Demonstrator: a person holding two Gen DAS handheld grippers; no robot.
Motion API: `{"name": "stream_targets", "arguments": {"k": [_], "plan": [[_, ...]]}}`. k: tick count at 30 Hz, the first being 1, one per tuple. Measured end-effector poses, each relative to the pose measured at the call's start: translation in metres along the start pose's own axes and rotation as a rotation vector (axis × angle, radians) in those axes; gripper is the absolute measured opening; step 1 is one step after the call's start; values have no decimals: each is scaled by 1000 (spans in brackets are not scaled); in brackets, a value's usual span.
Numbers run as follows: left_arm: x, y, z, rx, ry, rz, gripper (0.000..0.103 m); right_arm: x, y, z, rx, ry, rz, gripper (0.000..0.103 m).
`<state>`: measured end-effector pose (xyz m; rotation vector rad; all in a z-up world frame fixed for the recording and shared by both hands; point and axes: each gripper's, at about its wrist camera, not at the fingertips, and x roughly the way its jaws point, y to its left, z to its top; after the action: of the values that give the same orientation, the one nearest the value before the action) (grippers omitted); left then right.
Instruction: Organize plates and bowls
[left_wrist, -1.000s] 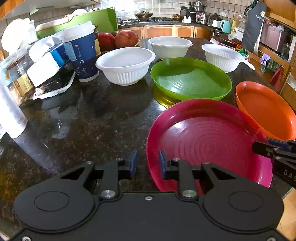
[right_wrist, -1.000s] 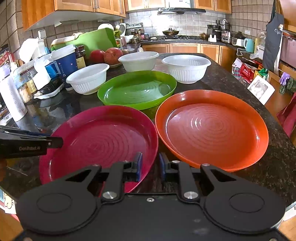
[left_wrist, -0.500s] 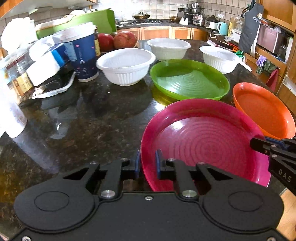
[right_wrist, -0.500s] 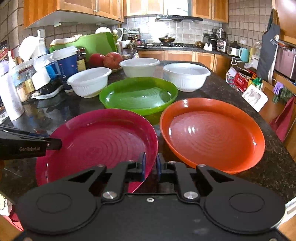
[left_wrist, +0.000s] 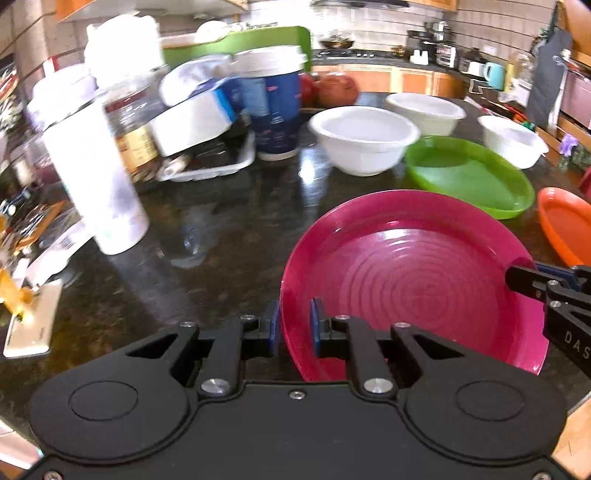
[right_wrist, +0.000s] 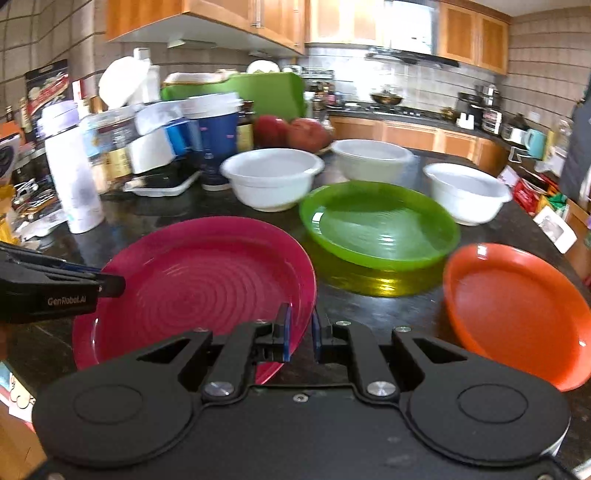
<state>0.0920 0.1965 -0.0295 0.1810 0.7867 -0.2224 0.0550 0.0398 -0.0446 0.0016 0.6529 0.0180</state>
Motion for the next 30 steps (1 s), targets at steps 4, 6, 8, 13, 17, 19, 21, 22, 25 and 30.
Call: {"name": "stream_targets", "arguments": {"k": [4, 6, 8, 13, 17, 19, 21, 22, 25, 30], "plan": [[3, 20, -5, -22, 21, 13, 22, 6, 23, 5, -32, 12, 28, 14], [3, 28, -7, -28, 27, 17, 22, 10, 29, 6, -40, 20, 37, 14], [3, 34, -9, -29, 32, 18, 22, 13, 36, 7, -42, 28, 44, 14], [4, 41, -11, -11, 44, 2, 22, 17, 41, 7, -38, 50, 39, 14], [5, 41, -10, 11, 39, -15, 22, 21, 40, 6, -21, 66, 28, 14], [5, 41, -10, 20, 34, -25, 22, 23, 40, 4, -9, 72, 22, 14], [5, 41, -10, 32, 27, -29, 22, 24, 40, 4, 0, 80, 19, 14], [5, 40, -10, 36, 24, -29, 23, 25, 40, 3, 5, 84, 19, 14], [6, 39, -10, 43, 17, -32, 26, 26, 39, 2, 13, 87, 12, 14], [6, 40, -10, 43, 6, -38, 32, 25, 40, 2, 7, 70, 0, 17]]}}
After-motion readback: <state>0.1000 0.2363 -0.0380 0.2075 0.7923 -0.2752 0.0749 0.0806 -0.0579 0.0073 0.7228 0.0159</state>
